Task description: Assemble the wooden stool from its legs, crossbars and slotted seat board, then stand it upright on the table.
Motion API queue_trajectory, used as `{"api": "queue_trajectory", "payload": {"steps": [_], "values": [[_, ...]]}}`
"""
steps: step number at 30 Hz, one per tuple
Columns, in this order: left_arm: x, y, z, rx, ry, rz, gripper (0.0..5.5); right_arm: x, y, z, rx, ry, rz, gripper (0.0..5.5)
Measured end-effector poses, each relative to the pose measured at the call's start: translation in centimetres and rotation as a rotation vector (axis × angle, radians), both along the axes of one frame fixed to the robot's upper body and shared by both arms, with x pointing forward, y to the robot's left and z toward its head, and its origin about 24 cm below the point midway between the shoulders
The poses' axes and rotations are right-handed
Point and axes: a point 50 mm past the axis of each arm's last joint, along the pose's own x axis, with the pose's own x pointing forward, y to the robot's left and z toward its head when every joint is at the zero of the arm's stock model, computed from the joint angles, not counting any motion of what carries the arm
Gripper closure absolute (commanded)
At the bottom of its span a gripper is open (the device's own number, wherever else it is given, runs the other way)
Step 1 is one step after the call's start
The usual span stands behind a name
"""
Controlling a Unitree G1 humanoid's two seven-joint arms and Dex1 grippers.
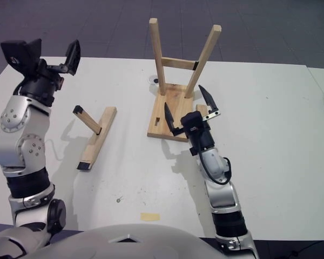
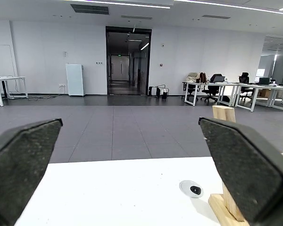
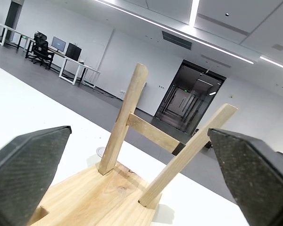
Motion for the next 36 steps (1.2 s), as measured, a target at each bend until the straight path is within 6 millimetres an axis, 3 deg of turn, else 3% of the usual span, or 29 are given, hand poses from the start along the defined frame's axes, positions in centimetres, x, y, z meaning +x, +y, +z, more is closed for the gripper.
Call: {"api": "queue_trajectory", "payload": {"steps": [3,7,14,16,21,24,26,30,33,36], "values": [[-0.4,-1.0,-3.9,0.025,0.14,-0.039,0.11,0.0,0.1,0.0,0.008,0.007,0.002,0.1],[-0.4,-1.2,-4.1,0.048,0.122,-0.052,0.11,0.0,0.1,0.0,0.012,0.014,0.003,0.1],[-0.1,0.7,-3.7,0.035,0.137,-0.015,0.11,-0.1,0.3,-0.3,0.016,0.029,0.005,0.1],[-0.2,1.7,-3.2,-0.018,0.157,-0.039,0.11,-0.3,0.6,-0.5,0.008,0.033,0.015,0.1],[-0.7,3.5,3.3,-0.107,0.039,-0.224,0.11,-0.9,1.1,-1.0,0.024,0.052,0.006,0.1],[-1.6,4.2,5.0,-0.046,0.077,-0.341,0.11,-1.1,1.3,-1.3,0.032,0.06,-0.005,0.1],[-2.6,4.8,3.2,0.011,0.221,-0.404,0.11,-1.3,1.5,-1.4,0.032,0.061,-0.01,0.1],[-5.7,6.2,-3.3,0.07,0.589,-0.454,0.11,-1.6,1.5,-1.7,0.022,0.059,-0.026,0.1],[-6.5,6.5,-5.2,0.121,0.697,-0.421,0.11,-2.0,1.3,-2.2,0.023,0.073,-0.049,0.1],[-6.6,5.5,-6.3,0.17,0.741,-0.452,0.11,-2.1,1.6,-2.3,0.025,0.072,-0.058,0.1]]}}
